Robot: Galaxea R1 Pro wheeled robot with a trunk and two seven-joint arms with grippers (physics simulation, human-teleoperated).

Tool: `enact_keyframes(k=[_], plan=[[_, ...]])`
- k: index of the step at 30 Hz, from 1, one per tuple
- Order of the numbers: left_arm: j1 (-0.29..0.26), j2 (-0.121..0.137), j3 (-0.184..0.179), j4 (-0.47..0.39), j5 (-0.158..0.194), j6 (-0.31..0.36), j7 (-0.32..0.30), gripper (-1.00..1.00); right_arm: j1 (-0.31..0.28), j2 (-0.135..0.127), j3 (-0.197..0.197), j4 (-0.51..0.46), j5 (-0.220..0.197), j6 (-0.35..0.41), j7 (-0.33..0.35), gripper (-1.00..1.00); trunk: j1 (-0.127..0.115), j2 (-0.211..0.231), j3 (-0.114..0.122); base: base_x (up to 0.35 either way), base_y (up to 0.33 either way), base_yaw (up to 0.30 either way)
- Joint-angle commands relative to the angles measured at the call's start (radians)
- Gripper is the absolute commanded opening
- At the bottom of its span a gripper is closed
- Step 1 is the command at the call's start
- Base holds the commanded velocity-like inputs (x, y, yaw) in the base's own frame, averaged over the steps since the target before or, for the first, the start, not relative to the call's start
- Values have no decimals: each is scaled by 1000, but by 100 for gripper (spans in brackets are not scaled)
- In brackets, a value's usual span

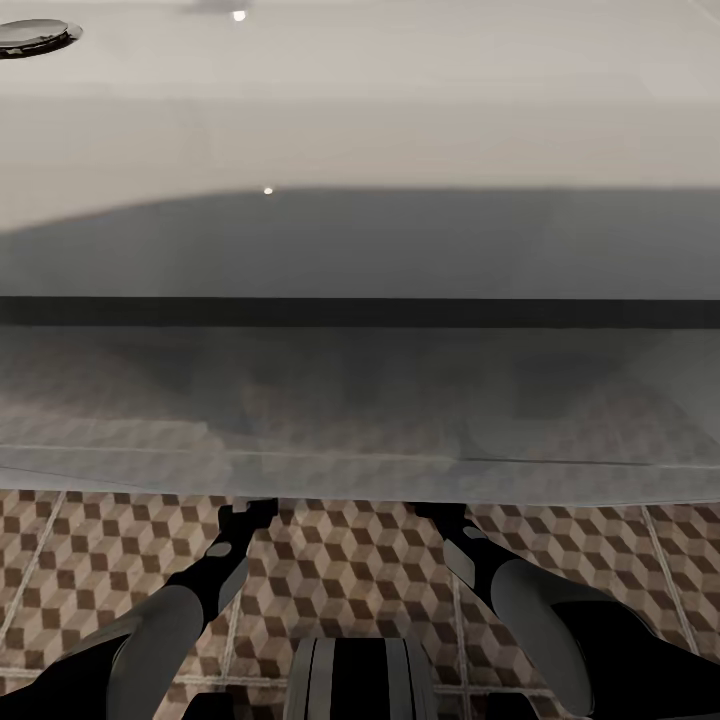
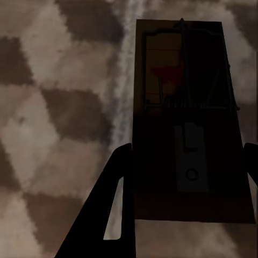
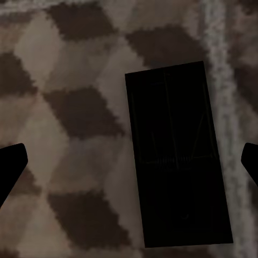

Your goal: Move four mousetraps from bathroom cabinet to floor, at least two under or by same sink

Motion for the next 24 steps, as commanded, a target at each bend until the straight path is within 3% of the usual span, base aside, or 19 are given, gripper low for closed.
enact_keyframes(k=[1,24], plan=[[-1,0,4,6,-12,-15,8,-100,0,0,0,1,-8,-4,2,100,0,0,0,0,0,0],[-1,0,-1,25,-14,-54,8,-100,0,0,0,1,-8,-4,2,100,0,0,0,0,0,0]])
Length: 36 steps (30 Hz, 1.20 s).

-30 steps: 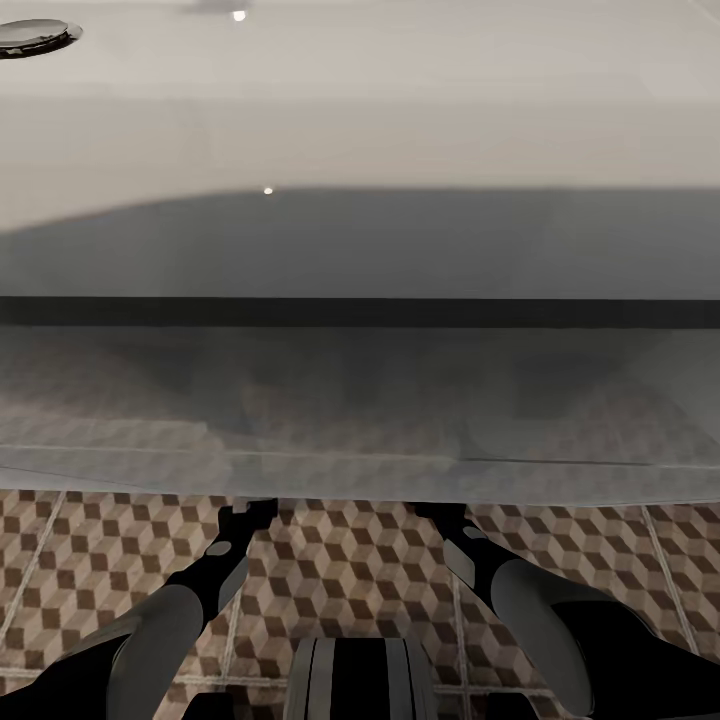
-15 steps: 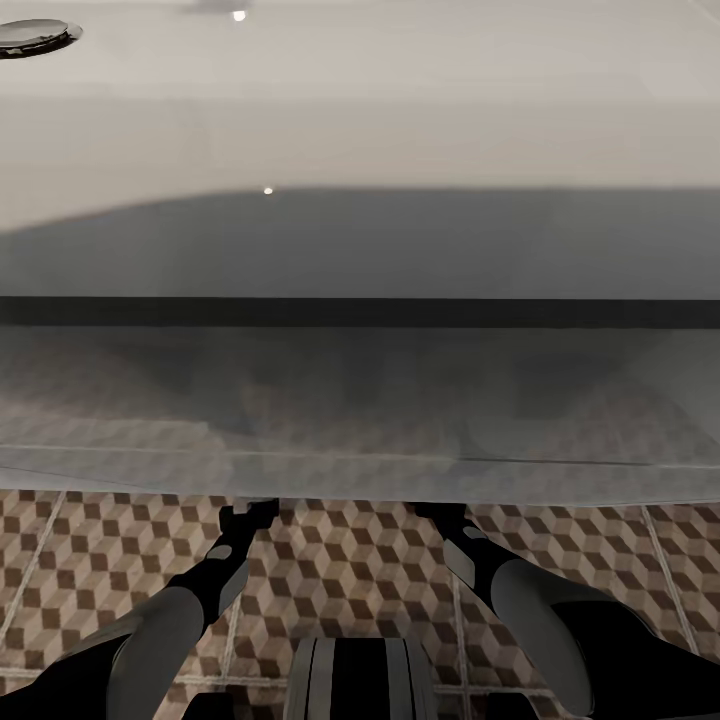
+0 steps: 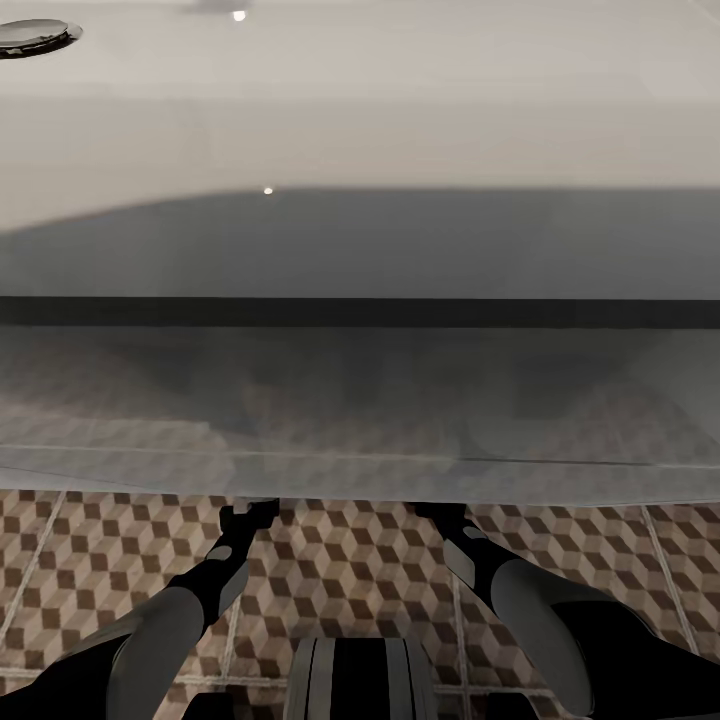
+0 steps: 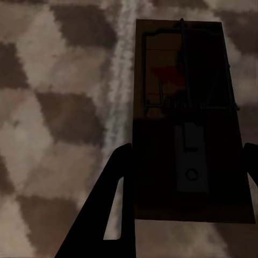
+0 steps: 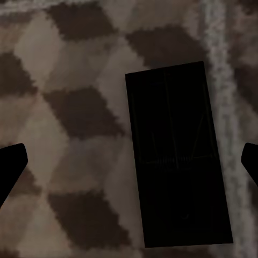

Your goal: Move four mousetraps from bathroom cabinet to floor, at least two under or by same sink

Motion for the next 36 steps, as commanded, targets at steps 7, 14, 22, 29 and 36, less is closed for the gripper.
enact_keyframes(k=[7,14,22,29,36], plan=[[-1,0,2,5,-12,-6,9,-100,0,0,0,1,-8,-4,2,100,0,0,0,0,0,0],[-1,0,2,6,-12,-7,9,-100,0,0,0,1,-8,-4,2,100,0,0,0,0,0,0],[-1,0,2,6,-12,-7,9,100,0,0,0,1,-8,-4,2,100,0,0,0,0,0,0],[-1,0,2,6,-12,-6,9,100,0,0,0,1,-8,-4,2,100,0,0,0,0,0,0],[-1,1,2,6,-12,-5,9,100,0,0,0,1,-8,-4,2,100,0,0,0,0,0,0]])
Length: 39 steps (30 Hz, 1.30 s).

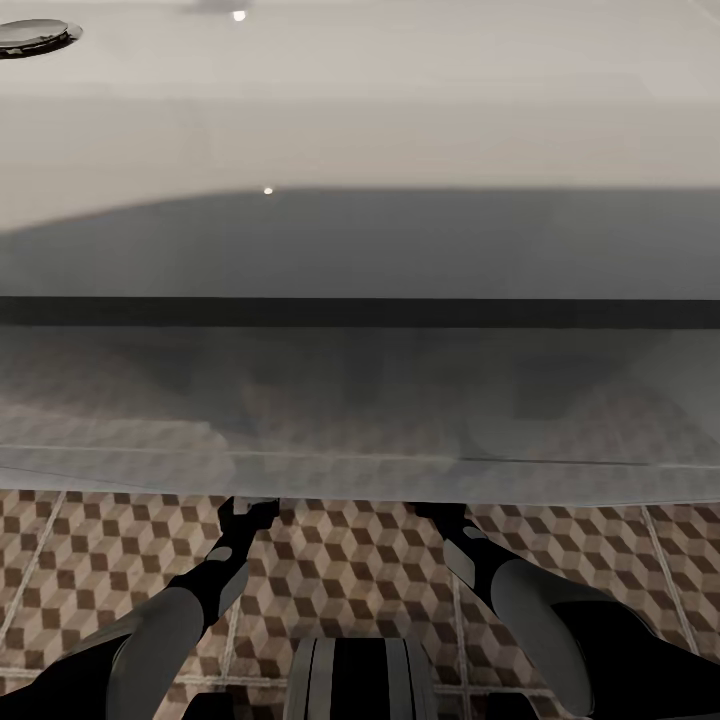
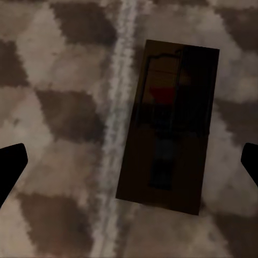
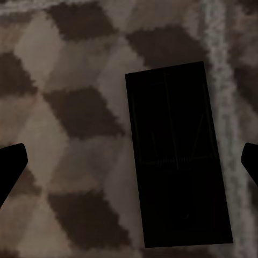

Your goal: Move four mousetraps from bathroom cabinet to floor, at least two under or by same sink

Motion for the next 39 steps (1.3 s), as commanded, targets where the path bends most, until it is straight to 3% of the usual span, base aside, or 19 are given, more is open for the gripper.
enact_keyframes(k=[1,27,39], plan=[[-1,0,4,1,-11,-3,6,100,0,0,0,1,-8,-4,2,100,0,0,0,0,0,0],[-2,-2,-5,0,-28,-22,6,100,0,0,2,1,-7,-5,2,100,0,0,0,-4,0,0],[-2,-8,-4,-1,-28,-24,18,100,0,-1,2,1,-7,-5,2,100,0,0,0,-244,0,0]])
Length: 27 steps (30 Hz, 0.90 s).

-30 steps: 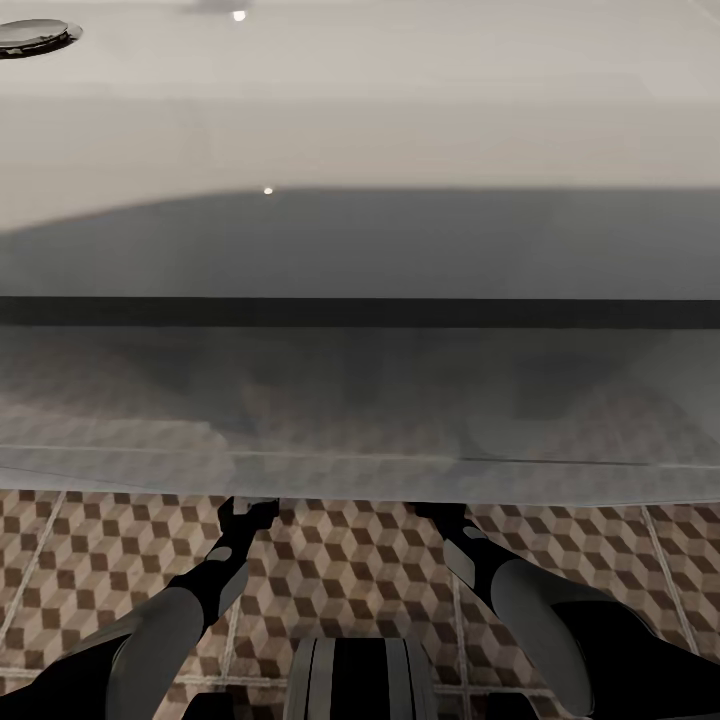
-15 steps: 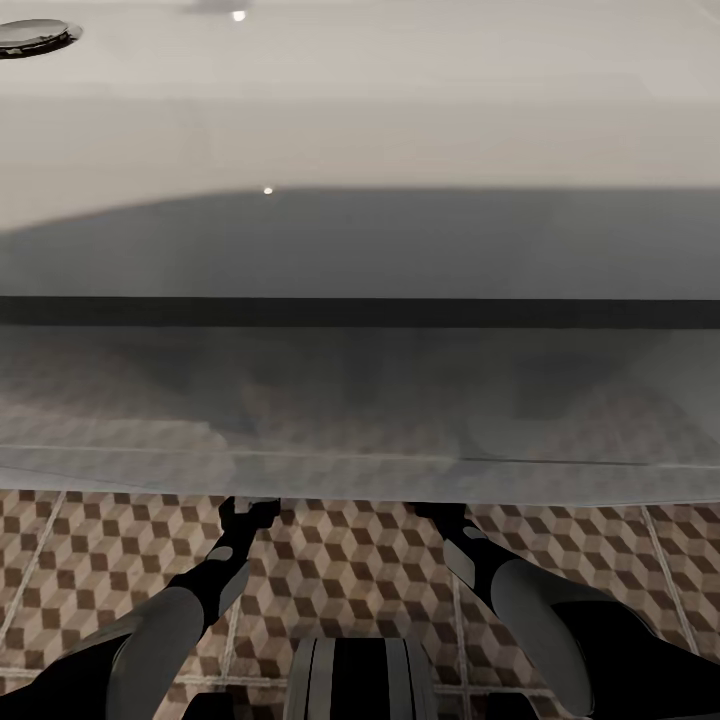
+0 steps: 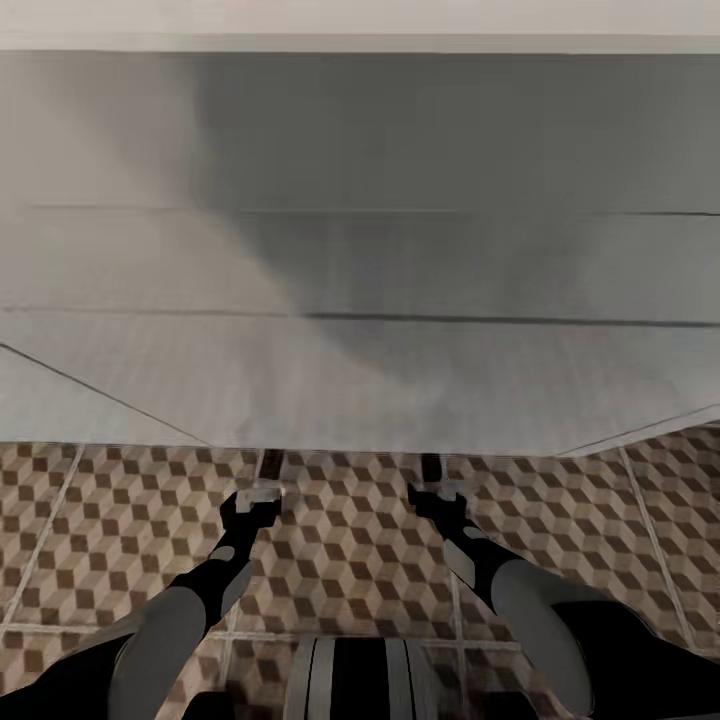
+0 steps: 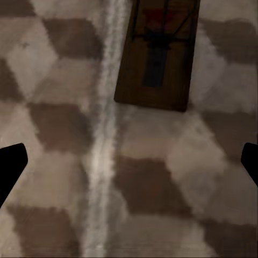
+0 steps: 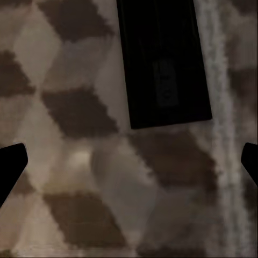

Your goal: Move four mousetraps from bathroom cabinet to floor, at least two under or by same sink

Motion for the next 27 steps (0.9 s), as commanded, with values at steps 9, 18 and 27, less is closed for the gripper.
enact_keyframes(k=[9,18,27], plan=[[-1,0,3,0,-11,-4,8,100,0,0,0,1,-8,-4,2,100,-1,0,0,-335,0,0],[-1,3,3,-1,-11,-5,8,100,0,0,0,1,-8,-4,2,100,-1,0,0,-328,0,0],[-1,4,2,-3,-10,-5,7,100,0,0,0,1,-7,-5,2,100,-1,0,0,-120,0,0]])
